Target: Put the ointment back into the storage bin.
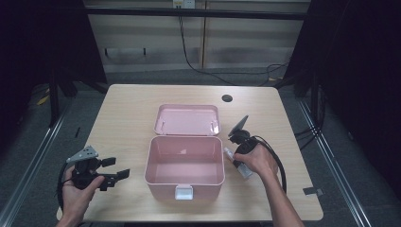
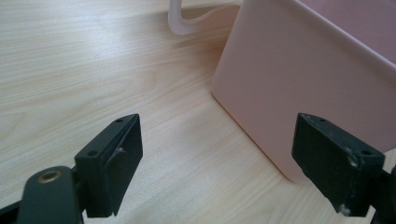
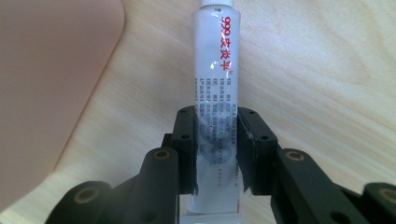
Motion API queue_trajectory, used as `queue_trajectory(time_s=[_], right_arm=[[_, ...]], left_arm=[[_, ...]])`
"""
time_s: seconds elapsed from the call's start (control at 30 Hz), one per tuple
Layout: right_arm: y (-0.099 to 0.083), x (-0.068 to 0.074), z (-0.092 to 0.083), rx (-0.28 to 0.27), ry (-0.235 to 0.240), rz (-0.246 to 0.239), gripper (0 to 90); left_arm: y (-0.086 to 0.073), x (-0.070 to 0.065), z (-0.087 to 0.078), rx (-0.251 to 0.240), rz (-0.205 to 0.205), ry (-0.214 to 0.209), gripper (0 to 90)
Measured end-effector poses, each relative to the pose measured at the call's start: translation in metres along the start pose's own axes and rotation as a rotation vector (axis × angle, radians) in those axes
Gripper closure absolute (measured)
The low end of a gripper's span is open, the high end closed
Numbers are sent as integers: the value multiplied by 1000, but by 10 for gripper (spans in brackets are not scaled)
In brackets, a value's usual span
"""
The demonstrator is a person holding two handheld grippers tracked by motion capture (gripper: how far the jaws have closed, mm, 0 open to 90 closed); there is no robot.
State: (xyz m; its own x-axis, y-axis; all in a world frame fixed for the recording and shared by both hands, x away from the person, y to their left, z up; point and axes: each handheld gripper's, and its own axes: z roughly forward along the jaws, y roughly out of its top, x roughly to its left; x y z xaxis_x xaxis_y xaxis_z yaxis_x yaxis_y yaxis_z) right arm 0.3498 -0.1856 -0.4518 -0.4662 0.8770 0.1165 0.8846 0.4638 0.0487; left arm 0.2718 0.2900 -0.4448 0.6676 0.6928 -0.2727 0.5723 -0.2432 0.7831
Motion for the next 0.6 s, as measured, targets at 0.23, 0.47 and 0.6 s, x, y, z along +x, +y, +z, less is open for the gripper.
queue_trajectory(time_s=[0.23,0.47,0.6], right_arm=[[-6,-2,-13,5,40,-23,707],[-14,-3,-22,33,51,-72,707],[-18,-3,-27,65,64,-115,706]], left_arm=[[0,0,0,3,-1,-4,165],[0,0,0,3,-1,-2,164],[0,0,1,4,-1,-4,164]])
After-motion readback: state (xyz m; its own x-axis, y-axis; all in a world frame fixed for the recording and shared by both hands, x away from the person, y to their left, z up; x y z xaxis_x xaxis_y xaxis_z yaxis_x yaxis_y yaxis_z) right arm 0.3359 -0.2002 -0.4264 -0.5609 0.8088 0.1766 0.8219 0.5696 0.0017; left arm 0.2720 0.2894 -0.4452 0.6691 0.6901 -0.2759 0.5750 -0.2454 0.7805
